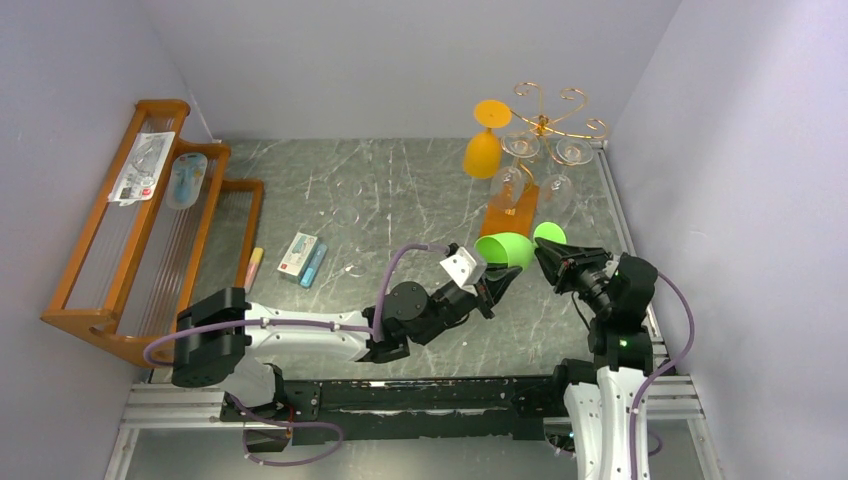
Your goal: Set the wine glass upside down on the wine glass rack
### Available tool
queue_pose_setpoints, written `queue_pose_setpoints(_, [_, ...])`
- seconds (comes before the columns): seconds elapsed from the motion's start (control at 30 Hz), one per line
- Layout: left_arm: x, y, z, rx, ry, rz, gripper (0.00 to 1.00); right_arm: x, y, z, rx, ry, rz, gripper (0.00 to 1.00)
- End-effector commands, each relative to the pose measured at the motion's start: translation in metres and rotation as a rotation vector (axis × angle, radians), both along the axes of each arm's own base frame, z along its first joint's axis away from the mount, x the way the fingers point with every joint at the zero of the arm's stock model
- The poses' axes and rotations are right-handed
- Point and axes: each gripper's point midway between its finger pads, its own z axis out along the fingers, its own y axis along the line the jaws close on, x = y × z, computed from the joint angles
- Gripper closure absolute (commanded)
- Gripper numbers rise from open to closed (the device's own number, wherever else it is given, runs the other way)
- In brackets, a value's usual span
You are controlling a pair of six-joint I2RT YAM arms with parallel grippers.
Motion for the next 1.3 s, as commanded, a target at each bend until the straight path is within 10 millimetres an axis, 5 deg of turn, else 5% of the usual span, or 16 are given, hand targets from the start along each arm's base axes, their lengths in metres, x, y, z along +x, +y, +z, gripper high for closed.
queue_pose_setpoints(0.0, [-0.007,-0.001,0.033,-0.106,-0.022,-0.028,0.95,0.006,0.001,0.002,-0.012,-0.034,0.016,0.82])
queue_pose_setpoints(0.13, [-0.004,0.006,0.027,-0.093,0.003,-0.007,0.87,0.012,-0.004,0.011,-0.047,-0.088,-0.010,1.00])
queue_pose_setpoints(0.3, [0.002,0.021,0.005,-0.012,0.073,0.026,0.47,0.022,-0.021,0.024,-0.194,-0.193,-0.096,1.00])
queue_pose_setpoints(0.43, [0.000,0.037,-0.014,0.077,0.118,-0.012,0.29,0.027,-0.041,0.036,-0.429,-0.282,-0.173,1.00])
queue_pose_setpoints(0.6, [-0.008,0.059,-0.005,0.108,0.161,-0.097,0.21,0.025,-0.048,0.059,-0.714,-0.468,-0.183,1.00])
queue_pose_setpoints(0.77, [0.004,0.061,0.030,0.087,0.317,-0.195,0.12,0.012,-0.047,0.084,-1.007,-0.680,-0.191,1.00])
queue_pose_setpoints(0.87, [0.019,0.054,0.049,0.095,0.432,-0.260,0.11,0.000,-0.047,0.098,-1.161,-0.773,-0.205,1.00])
queue_pose_setpoints(1.07, [0.009,0.024,0.086,0.023,0.566,-0.519,0.12,-0.015,-0.022,0.107,-1.356,-0.990,-0.087,1.00])
queue_pose_setpoints(1.27, [0.010,0.002,0.095,-0.010,0.735,-0.635,0.10,-0.030,-0.012,0.105,-1.537,-1.086,-0.009,1.00])
